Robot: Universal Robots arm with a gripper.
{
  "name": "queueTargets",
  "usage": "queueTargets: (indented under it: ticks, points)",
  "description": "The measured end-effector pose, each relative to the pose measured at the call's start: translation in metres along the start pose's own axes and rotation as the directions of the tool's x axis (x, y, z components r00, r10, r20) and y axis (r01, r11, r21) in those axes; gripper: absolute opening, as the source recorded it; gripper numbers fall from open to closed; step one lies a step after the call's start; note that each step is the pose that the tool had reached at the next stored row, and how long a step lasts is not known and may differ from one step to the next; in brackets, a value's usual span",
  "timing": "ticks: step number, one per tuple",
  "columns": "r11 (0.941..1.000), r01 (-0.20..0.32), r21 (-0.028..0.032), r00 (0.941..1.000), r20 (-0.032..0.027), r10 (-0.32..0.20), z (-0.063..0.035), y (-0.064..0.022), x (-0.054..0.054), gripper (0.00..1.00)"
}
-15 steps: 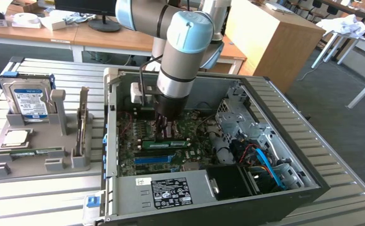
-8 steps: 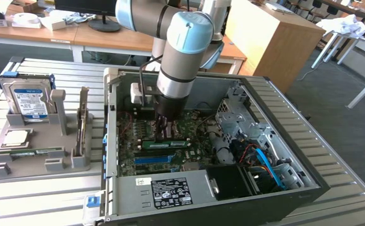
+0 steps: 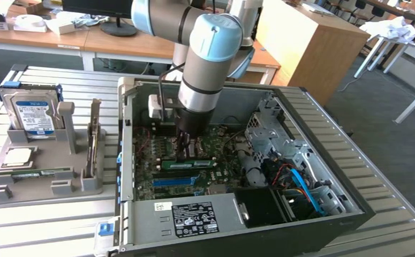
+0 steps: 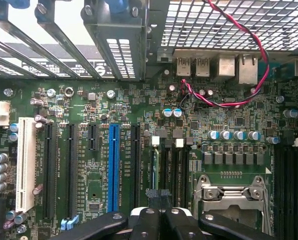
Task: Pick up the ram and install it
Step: 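Press down the ram until it locks into place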
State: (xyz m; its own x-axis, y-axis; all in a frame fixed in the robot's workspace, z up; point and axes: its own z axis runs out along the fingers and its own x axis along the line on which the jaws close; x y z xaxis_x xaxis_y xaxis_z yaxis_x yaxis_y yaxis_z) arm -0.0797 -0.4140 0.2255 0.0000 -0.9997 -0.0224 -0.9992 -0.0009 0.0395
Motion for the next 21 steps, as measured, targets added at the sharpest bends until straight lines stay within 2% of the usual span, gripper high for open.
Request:
queueTargets:
  ticks: [21]
  points:
    - [1.0000, 0.000, 0.0000, 1.0000, -0.0001, 0.000, 0.0018, -0.0001, 0.0000, 0.10]
